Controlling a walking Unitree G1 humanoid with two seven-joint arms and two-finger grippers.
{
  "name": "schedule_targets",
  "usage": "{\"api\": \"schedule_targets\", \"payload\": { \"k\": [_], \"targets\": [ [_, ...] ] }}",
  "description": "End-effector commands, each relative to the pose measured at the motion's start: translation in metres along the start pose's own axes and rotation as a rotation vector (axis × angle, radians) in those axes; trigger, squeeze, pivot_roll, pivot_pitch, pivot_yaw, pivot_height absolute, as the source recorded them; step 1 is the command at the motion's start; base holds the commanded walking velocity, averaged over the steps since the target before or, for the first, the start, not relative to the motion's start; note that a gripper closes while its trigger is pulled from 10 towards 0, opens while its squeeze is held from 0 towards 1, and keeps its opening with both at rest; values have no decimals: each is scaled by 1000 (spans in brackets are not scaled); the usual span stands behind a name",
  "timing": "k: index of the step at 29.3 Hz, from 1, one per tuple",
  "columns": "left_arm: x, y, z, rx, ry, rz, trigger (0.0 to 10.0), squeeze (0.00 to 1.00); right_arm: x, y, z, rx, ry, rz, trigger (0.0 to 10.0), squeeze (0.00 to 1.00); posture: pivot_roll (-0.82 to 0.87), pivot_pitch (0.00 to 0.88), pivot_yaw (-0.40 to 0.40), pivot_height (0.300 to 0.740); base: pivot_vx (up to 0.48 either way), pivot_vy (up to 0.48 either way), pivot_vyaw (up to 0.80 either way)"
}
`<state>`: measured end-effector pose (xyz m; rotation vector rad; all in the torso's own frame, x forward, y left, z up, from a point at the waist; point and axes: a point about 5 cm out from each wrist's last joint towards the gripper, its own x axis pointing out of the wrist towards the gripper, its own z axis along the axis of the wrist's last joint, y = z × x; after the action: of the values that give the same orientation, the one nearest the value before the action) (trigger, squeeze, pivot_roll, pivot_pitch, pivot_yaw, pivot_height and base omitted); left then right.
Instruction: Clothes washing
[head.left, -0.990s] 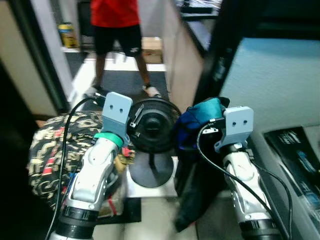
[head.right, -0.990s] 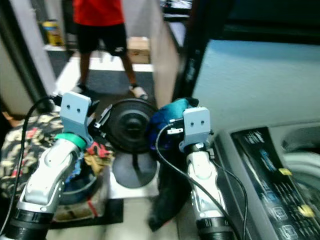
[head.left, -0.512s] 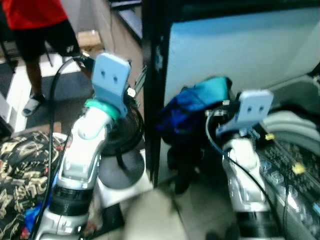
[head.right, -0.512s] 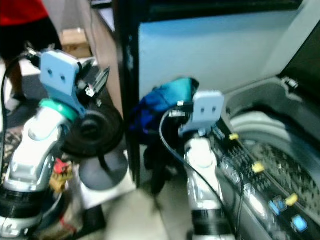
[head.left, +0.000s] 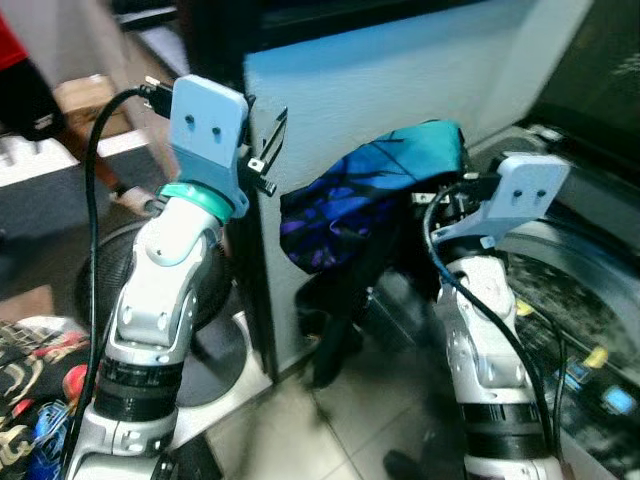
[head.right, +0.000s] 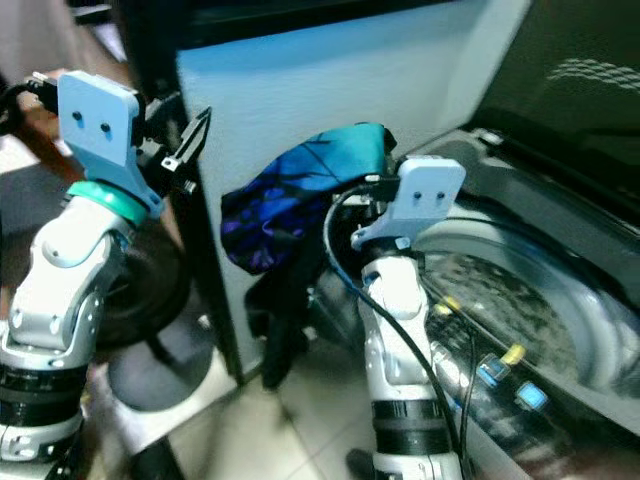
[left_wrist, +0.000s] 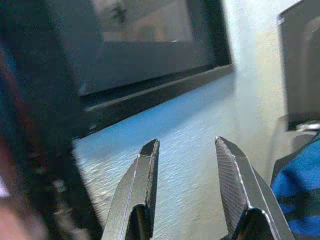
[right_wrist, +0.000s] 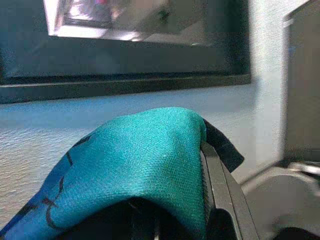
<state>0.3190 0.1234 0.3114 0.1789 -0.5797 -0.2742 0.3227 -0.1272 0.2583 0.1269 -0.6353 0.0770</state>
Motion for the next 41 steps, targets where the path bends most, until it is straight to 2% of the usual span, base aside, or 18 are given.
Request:
{"api": "schedule_targets", "payload": {
  "k": [1, 41],
  "targets": [
    [0, 3, 1, -2, 7, 10, 10000, 0, 3, 1, 5, 16, -17, -2, 10000, 0, 138, 0, 59, 740, 0, 0, -800],
    [-4, 0, -4, -38, 40, 44, 10000, 0, 6, 1, 5, -8, -2, 21, 10000, 0, 137, 0, 39, 740, 0, 0, -800]
  ]
}}
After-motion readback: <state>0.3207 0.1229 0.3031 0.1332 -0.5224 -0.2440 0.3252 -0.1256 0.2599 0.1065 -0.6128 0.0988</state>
